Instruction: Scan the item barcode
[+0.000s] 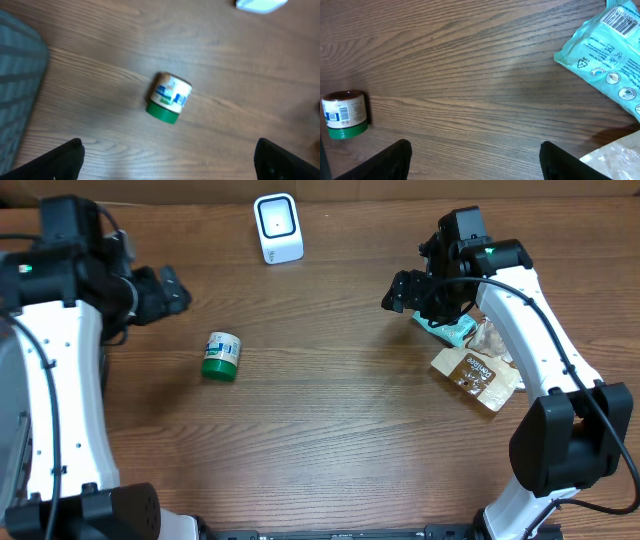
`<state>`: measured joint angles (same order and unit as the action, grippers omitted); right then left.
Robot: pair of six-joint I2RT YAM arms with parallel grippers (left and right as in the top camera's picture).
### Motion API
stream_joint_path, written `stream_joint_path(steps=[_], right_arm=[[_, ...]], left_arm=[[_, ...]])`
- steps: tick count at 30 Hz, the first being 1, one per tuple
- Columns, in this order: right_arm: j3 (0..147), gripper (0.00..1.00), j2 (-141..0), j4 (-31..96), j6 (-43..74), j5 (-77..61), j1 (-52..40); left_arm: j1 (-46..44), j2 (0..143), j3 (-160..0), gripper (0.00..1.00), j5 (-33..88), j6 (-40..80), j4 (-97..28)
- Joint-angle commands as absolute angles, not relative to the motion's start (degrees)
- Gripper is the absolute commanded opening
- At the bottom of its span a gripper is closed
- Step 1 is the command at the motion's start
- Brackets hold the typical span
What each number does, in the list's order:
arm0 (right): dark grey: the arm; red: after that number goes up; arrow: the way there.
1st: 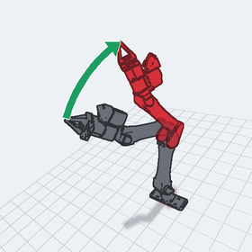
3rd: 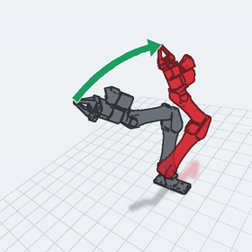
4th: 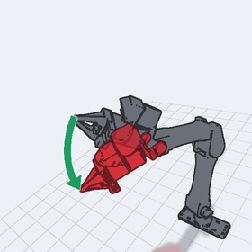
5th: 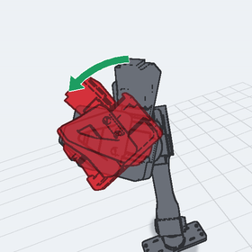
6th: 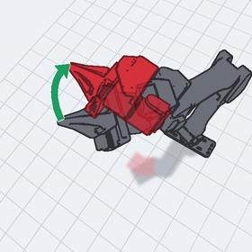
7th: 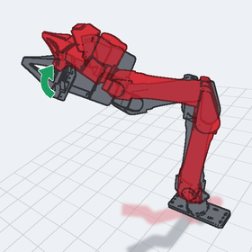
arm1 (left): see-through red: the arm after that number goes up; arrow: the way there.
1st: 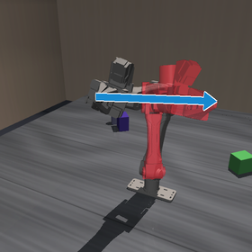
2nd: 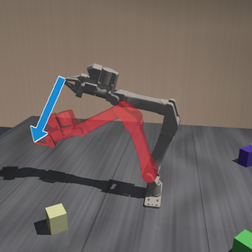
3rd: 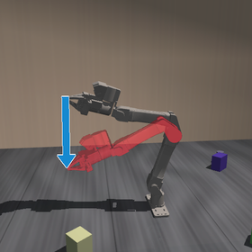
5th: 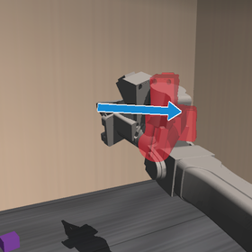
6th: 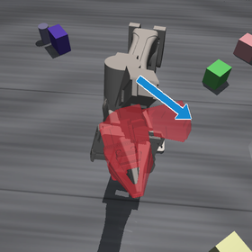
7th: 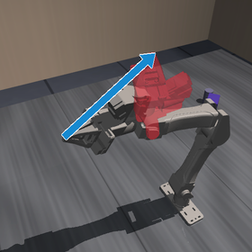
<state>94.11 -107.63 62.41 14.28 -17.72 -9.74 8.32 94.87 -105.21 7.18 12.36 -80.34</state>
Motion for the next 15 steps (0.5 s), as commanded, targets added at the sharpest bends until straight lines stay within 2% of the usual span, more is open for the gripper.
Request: stream_joint_path(steps=[1, 7, 15], right_arm=[[93.8, 0.80, -107.4, 62.0, 13.2, -17.5, -9.7], [93.8, 0.84, -107.4, 62.4, 11.7, -17.4, -9.7], [93.8, 0.84, -107.4, 62.4, 11.7, -17.4, -9.7]], left_arm=[[5.3, 96.2, -98.5, 0.97, 8.6, 10.0, -77.9], [1.4, 96.2, -82.7, 0.98, 5.0, 9.8, -67.1], [1.3, 96.3, -68.9, 1.00, -0.5, 9.9, -50.1]])
